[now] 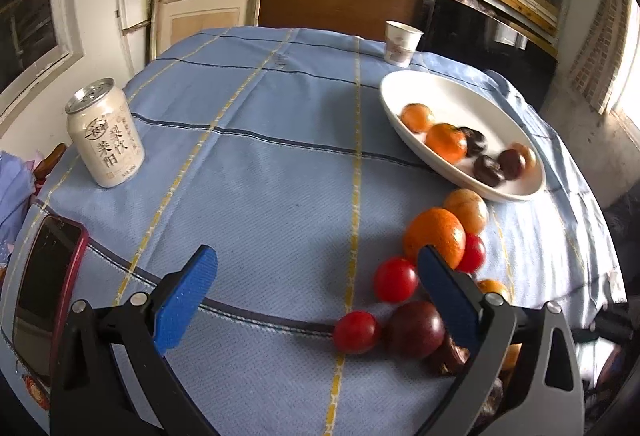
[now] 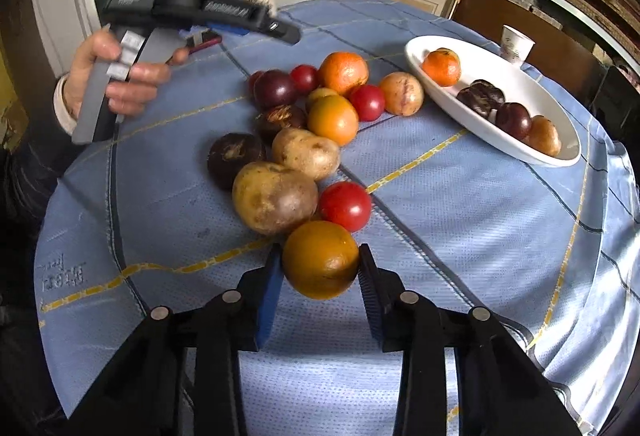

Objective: Organize fruits
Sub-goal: 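Reach the right tool to a yellow-orange fruit while the left tool reaches a dark mangosteen, then close the right tool on the yellow-orange fruit while the left tool grips the mangosteen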

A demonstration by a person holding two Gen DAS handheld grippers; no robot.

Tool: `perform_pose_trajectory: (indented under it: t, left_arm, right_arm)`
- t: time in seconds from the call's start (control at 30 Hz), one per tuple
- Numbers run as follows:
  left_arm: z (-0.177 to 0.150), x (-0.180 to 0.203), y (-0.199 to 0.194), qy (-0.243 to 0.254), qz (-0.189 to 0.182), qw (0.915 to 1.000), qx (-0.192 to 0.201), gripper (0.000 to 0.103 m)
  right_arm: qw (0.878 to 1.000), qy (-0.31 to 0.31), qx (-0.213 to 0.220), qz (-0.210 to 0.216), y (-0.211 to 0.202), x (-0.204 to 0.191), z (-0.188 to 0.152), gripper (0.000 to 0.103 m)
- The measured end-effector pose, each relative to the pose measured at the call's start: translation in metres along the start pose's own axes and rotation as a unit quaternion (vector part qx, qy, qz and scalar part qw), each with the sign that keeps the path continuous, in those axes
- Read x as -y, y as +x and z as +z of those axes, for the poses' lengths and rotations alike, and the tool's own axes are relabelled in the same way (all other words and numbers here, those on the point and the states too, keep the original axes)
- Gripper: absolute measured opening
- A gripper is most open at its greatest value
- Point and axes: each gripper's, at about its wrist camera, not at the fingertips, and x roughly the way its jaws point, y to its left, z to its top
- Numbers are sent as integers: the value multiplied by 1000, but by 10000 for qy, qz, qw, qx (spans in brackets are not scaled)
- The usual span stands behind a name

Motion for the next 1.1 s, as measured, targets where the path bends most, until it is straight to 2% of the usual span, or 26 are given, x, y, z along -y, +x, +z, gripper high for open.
perform_pose_trajectory:
  t: [0.07, 0.13, 0.2, 0.27, 0.3, 0.37, 0.47, 0.5, 0.6, 0.67, 0.83, 0.9, 1.1]
  left_arm:
    - [-7, 6, -7, 227, -292, 9993, -11, 98]
    - [-21, 16, -22, 558, -771, 9955, 27, 98]
    - [-44, 28, -39, 876, -1368, 9867, 25, 98]
    - [-63, 41, -46, 1165, -1615, 9800, -57, 98]
    - [-75, 52, -50, 1468, -1616, 9758, -149, 98]
    - [-83, 63, -57, 1802, -1494, 9722, -89, 98]
    - [-88, 79, -57, 2152, -1616, 9629, -202, 97]
    - [-90, 85, -53, 2286, -1517, 9612, -293, 87]
    - [-92, 92, -44, 2378, -1552, 9574, -522, 69]
    - [-91, 93, -39, 2354, -1546, 9575, -621, 64]
    - [-88, 96, -33, 2312, -1490, 9593, -645, 64]
    - [-87, 98, -32, 2336, -1464, 9589, -672, 59]
    - [-84, 96, -25, 2239, -1433, 9609, -778, 56]
  right_arm:
    - [9993, 319, 148, 94, -6, 13, 2, 38]
    - [9980, 555, 246, 149, -9, 22, 3, 38]
    - [9969, 712, 296, 162, -11, 28, 3, 38]
    - [9960, 826, 315, 134, -11, 32, 4, 38]
    - [9955, 878, 336, 107, -11, 33, 4, 38]
    - [9948, 937, 387, 122, -13, 34, 5, 38]
    - [9935, 1017, 489, 120, -17, 37, 5, 38]
    - [9933, 1038, 500, 123, -18, 37, 5, 38]
    - [9920, 1157, 496, 67, -18, 41, 5, 38]
    - [9911, 1236, 481, 92, -18, 44, 4, 38]
    - [9909, 1239, 513, 100, -20, 43, 4, 38]
    - [9910, 1230, 525, 90, -21, 42, 4, 38]
    - [9911, 1225, 513, 42, -21, 41, 4, 38]
